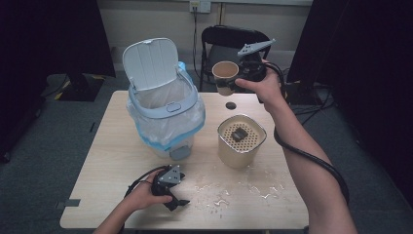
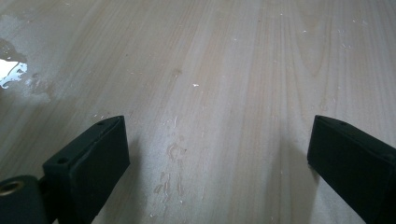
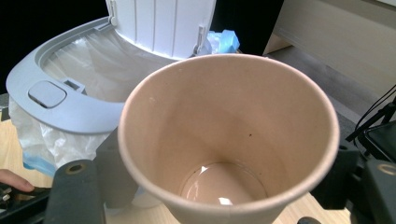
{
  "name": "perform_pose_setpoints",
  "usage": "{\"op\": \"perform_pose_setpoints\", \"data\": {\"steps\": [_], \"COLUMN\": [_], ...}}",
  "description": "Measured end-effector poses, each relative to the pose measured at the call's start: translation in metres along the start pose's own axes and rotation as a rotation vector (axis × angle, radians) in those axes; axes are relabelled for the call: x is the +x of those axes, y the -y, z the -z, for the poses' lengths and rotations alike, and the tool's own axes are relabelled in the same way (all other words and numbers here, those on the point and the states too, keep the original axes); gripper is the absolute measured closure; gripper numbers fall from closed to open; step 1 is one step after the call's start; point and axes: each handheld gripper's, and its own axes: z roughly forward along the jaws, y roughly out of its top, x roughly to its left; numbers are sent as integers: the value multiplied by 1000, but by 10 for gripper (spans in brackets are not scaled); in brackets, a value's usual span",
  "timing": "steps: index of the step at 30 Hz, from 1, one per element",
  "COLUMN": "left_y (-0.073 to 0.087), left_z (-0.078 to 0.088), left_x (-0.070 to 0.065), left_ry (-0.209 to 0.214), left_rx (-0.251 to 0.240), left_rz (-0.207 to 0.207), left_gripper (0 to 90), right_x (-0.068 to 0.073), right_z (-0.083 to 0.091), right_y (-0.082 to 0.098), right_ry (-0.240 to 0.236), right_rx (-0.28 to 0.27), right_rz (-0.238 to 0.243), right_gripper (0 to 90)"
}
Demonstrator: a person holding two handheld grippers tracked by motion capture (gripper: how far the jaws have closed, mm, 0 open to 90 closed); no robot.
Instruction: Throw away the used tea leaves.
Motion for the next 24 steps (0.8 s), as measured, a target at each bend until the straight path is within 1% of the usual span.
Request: {"op": "perform_pose_setpoints", "data": {"steps": [7,9,17,18,20,22,24], "left_y": [0,0,-1,-1,-1,-1,-1], "left_z": [0,-1,-1,-1,-1,-1,-1], "left_x": [-1,-1,-1,-1,-1,-1,-1], "left_ry": [3,5,5,4,5,7,3], "left_rx": [17,6,8,8,8,8,8], "left_rz": [11,6,5,4,5,5,4], "left_gripper": [39,35,30,30,30,30,30], "right_x": [4,5,9,10,10,13,13], "right_z": [-4,-5,-8,-9,-10,-13,-14], "right_y": [-9,-12,-24,-27,-29,-33,-34], "right_ry": [-11,-11,-22,-25,-25,-30,-28], "right_rx": [-4,-3,-11,-16,-19,-24,-24], "right_rz": [9,11,16,19,18,16,20], "right_gripper": [254,254,255,255,254,254,254]}}
